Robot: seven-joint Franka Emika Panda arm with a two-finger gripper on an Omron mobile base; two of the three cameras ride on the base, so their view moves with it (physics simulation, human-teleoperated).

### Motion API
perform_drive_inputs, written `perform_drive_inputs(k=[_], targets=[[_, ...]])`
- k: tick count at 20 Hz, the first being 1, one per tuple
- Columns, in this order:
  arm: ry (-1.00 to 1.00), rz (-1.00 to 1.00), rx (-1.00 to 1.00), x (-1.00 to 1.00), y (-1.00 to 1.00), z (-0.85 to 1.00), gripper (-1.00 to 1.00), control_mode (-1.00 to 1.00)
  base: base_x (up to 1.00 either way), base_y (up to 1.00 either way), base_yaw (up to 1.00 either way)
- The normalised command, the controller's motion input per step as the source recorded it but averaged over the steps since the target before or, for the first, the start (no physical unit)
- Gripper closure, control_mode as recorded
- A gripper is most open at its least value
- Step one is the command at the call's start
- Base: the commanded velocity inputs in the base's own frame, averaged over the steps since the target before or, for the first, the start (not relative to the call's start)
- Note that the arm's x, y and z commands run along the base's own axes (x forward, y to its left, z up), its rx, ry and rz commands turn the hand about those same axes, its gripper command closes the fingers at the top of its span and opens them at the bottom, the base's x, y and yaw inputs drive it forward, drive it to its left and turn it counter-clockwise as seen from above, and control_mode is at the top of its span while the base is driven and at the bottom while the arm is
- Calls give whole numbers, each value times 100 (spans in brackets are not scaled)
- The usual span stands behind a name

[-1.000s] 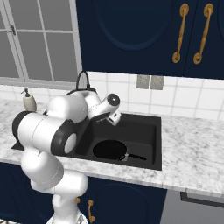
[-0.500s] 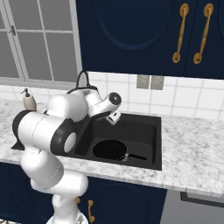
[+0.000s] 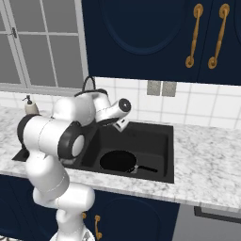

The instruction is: Pick the pan and sponge and place them into the sink. Then turn on the water.

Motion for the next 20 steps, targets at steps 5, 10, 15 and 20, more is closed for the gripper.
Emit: perform_drive_inputs(k=[5,10,15,20], targets=[[-11,0,4,18,22,0,-100,-100,0,0,0],[-8,0,5,9,22,0,-100,-100,0,0,0],[-1,0,4,17,15,-2,-100,-100,0,0,0],[0,0,5,31,6,-6,-100,-100,0,0,0]])
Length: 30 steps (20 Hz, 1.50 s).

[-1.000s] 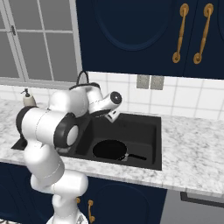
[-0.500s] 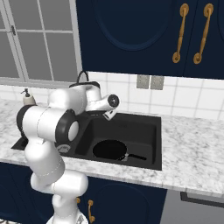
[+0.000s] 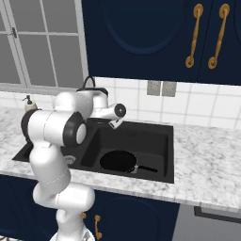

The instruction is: Pick the pan and sponge and place them into the sink. Then turn on the water.

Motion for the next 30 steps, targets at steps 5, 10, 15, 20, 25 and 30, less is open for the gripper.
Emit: perform_drive_inputs(k=[5,10,15,20,25,30], targets=[[0,0,3,35,5,-17,-100,-100,0,0,0],[0,0,0,25,10,-21,-100,-100,0,0,0],[0,0,0,34,10,-20,-100,-100,0,0,0],[0,0,2,38,1,-15,-100,-100,0,0,0],[0,0,2,39,0,-16,-100,-100,0,0,0],[0,0,1,35,1,-15,-100,-100,0,0,0]])
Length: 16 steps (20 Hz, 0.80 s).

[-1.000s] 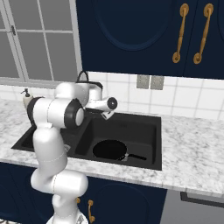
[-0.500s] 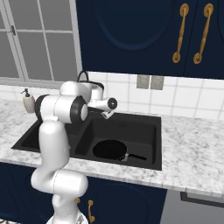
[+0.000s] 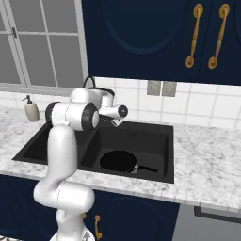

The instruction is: Pick the pan and sponge and place them into the sink. Then turn on the water.

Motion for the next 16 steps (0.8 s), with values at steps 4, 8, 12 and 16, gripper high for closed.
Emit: perform_drive_inputs(k=[4,8,12,16], targets=[[0,0,0,34,4,-15,-100,-100,0,0,0],[0,0,0,32,4,-15,-100,-100,0,0,0],[0,0,0,26,0,-14,-100,-100,0,0,0],[0,0,0,23,0,-12,-100,-100,0,0,0]])
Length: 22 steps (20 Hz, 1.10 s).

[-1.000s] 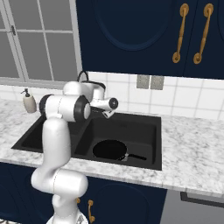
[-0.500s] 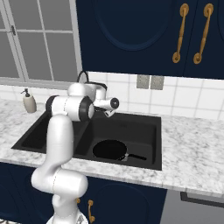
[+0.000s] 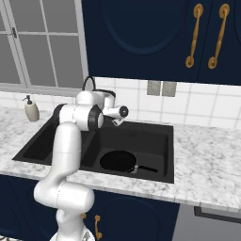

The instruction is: Pick the pan and sponge and place them into the sink. Then turn on the water.

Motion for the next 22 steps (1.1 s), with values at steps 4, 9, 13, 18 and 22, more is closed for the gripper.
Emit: perform_drive_inputs(k=[4,9,13,18,22], targets=[[0,0,0,15,0,-8,100,-100,0,0,0],[0,0,0,0,0,0,100,-100,0,0,0],[0,0,0,0,0,0,100,-100,0,0,0],[0,0,2,2,0,0,100,-100,0,0,0],[0,-5,19,11,0,0,100,-100,0,0,0]])
